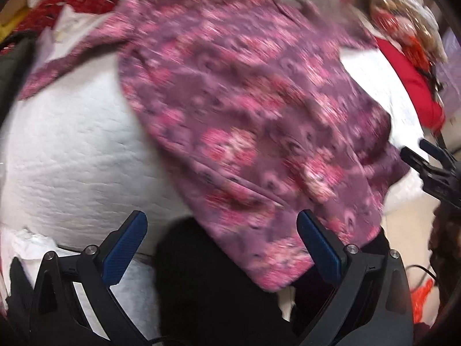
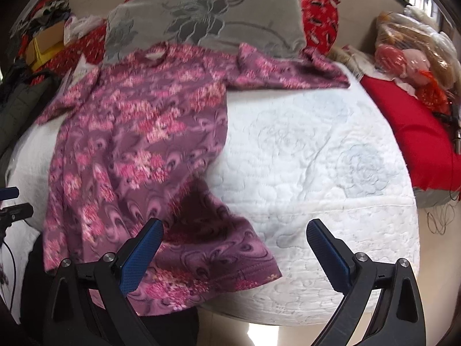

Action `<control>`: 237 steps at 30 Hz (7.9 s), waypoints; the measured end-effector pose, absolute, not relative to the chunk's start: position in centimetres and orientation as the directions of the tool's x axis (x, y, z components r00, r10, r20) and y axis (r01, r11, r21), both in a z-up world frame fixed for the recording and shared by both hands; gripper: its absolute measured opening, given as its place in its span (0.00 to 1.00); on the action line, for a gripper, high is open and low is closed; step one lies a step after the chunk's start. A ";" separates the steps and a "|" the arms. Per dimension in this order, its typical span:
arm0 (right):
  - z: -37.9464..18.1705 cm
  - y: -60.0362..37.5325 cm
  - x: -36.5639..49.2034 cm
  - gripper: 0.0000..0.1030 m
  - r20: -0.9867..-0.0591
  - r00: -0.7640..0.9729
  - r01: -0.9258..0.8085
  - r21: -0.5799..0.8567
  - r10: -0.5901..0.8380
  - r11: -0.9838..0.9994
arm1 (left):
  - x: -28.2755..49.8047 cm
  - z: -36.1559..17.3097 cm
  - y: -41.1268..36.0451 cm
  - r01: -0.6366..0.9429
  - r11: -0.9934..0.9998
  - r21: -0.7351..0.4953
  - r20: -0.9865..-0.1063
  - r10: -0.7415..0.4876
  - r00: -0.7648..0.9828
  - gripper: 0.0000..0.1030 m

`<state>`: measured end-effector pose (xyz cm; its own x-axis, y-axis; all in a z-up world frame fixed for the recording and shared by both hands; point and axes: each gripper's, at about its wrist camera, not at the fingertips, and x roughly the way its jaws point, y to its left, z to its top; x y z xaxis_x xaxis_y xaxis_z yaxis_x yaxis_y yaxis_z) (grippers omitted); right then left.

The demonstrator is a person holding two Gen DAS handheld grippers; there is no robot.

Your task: Fold small clothes

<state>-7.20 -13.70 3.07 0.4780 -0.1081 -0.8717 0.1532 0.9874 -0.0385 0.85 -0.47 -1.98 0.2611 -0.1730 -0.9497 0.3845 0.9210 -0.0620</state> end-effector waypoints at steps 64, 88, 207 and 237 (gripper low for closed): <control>-0.8 -25.2 6.5 0.42 -0.831 0.548 0.484 0.408 0.095 0.774 | 30.6 -1.8 19.1 -0.324 0.834 -0.447 -0.866 -0.313 0.389 0.08; -0.2 -34.4 21.4 0.24 -0.713 0.424 0.407 -0.401 -0.559 0.820 | 20.8 -0.4 12.0 -0.007 0.941 -0.338 -0.878 -0.313 0.362 0.29; -1.7 -24.4 12.1 0.07 -0.683 0.710 0.376 0.571 0.169 0.730 | 29.9 -2.6 5.5 -0.031 0.929 -0.368 -0.897 -0.346 0.277 0.12; -3.4 4.1 22.9 0.18 -0.729 0.490 -0.039 0.529 0.478 0.848 | 27.6 2.4 29.6 -0.328 0.842 -0.429 -0.838 -0.236 0.491 0.38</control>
<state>22.92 4.09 -3.38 0.4903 0.4777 -0.7289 -0.0391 0.8476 0.5292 27.61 29.63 2.39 0.4913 -0.2360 -0.8384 -0.3276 0.8418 -0.4290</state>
